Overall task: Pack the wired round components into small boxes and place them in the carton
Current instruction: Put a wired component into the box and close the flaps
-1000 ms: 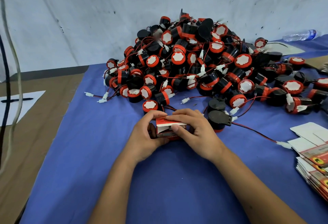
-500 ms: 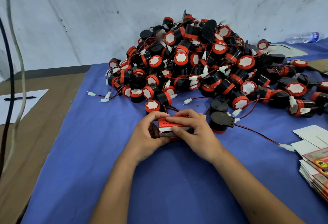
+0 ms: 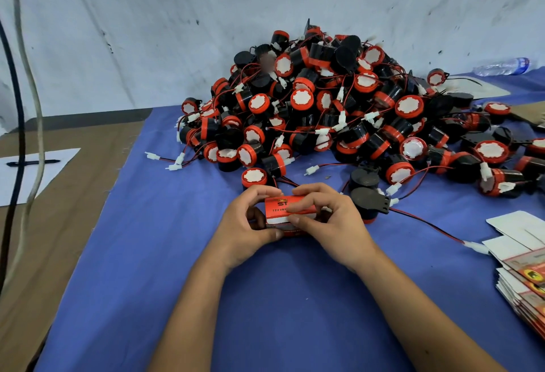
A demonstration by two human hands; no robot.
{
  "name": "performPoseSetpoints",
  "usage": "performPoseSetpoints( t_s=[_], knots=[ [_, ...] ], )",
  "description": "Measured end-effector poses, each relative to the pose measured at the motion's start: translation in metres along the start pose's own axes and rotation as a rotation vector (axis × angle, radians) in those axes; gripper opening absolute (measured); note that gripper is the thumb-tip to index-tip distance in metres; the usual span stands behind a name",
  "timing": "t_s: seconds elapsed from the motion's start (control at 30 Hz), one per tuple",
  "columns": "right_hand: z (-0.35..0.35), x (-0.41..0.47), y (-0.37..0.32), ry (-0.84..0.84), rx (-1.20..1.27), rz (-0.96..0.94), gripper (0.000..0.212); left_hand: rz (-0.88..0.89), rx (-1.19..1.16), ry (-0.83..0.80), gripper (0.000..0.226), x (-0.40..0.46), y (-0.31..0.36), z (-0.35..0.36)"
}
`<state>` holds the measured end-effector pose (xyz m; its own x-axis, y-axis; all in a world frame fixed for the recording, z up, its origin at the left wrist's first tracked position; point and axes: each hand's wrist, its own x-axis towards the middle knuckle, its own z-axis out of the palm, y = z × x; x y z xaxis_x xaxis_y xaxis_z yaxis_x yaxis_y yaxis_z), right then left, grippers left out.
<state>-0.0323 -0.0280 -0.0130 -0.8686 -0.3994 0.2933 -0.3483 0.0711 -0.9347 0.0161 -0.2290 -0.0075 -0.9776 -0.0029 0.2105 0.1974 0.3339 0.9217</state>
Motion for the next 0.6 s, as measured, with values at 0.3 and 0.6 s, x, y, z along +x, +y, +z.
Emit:
performPoseSetpoints(
  t_s=[0.3, 0.6],
  knots=[
    [-0.0013, 0.0004, 0.0020, 0.101, -0.215, -0.129, 0.018, 0.087, 0.026, 0.206, 0.024, -0.0016, -0.0009, 0.0014],
    [-0.0037, -0.0059, -0.0008, 0.090, -0.436, -0.306, 0.007, 0.293, 0.474, 0.268, 0.021, -0.0021, 0.0013, 0.0082]
  ],
)
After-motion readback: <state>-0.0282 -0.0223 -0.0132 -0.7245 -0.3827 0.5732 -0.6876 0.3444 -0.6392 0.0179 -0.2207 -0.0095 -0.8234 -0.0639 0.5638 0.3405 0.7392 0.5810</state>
